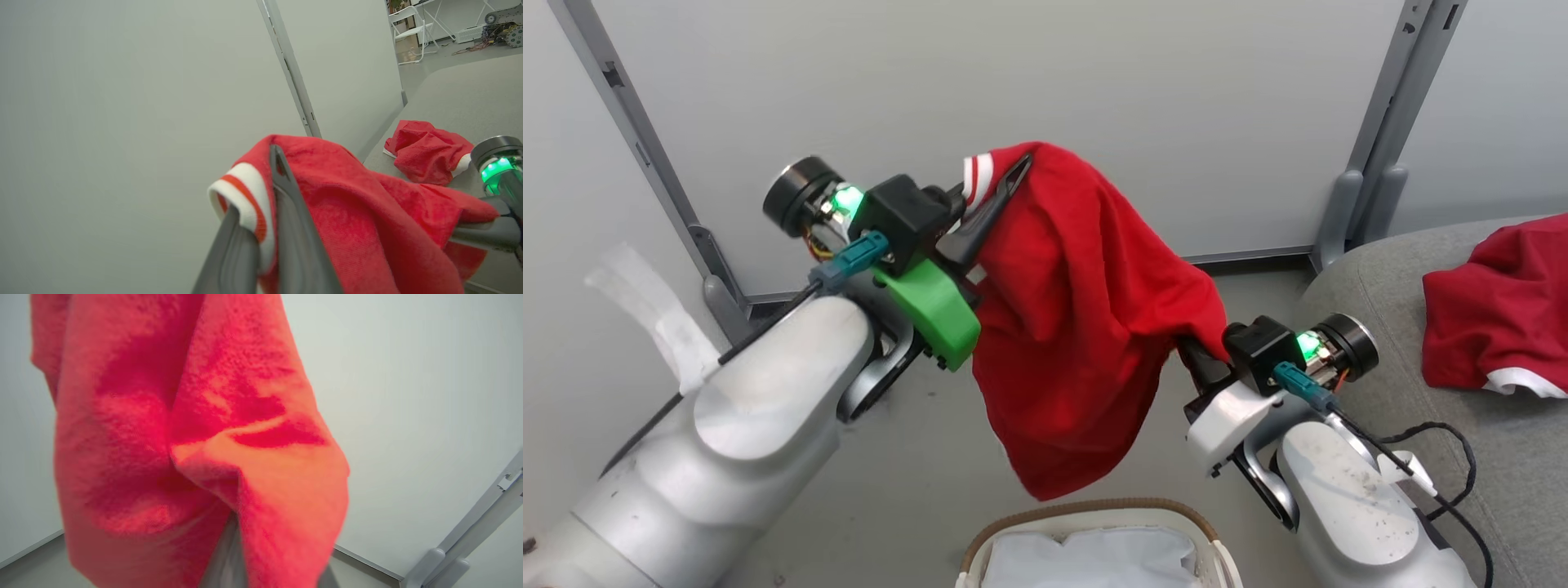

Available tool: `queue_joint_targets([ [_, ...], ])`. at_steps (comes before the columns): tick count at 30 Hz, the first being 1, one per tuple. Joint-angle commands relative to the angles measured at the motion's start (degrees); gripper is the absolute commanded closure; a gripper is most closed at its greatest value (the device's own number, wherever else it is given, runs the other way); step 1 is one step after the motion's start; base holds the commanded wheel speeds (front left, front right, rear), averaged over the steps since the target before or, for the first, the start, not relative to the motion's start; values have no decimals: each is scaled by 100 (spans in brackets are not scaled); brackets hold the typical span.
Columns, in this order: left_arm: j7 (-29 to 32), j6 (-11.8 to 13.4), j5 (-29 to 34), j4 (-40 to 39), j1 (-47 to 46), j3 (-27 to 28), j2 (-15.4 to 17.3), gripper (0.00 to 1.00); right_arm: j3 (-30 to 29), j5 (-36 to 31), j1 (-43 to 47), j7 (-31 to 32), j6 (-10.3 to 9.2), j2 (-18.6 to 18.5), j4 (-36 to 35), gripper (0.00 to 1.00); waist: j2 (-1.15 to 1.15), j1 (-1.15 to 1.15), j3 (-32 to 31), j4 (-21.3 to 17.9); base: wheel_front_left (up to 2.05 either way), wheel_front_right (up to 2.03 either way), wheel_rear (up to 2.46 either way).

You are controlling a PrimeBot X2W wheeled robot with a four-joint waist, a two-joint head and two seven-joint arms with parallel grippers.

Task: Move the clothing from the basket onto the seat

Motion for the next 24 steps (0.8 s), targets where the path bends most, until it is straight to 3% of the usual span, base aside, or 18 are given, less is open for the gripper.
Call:
queue_joint_targets([
  [1,-80,62,-98,66,210,46,35,10,-56,47,46,-11,-8,-22,-57,100,0,0,12,-19,0,0,0],
  [2,-113,83,-133,118,298,82,35,0,-87,50,51,-11,-7,-22,-73,100,0,0,16,-29,0,0,0],
  [7,-256,232,-184,370,849,198,-53,0,-295,19,10,-11,-8,-24,-216,100,0,0,55,-89,0,0,0],
  [15,-299,266,-111,477,1729,558,-396,0,-704,-149,-11,-12,-8,-22,-435,100,0,0,111,-127,0,0,0],
  [24,-295,110,185,510,2683,1191,-861,0,-1242,-241,237,-12,-8,-22,-672,100,0,0,161,-113,0,0,0],
])
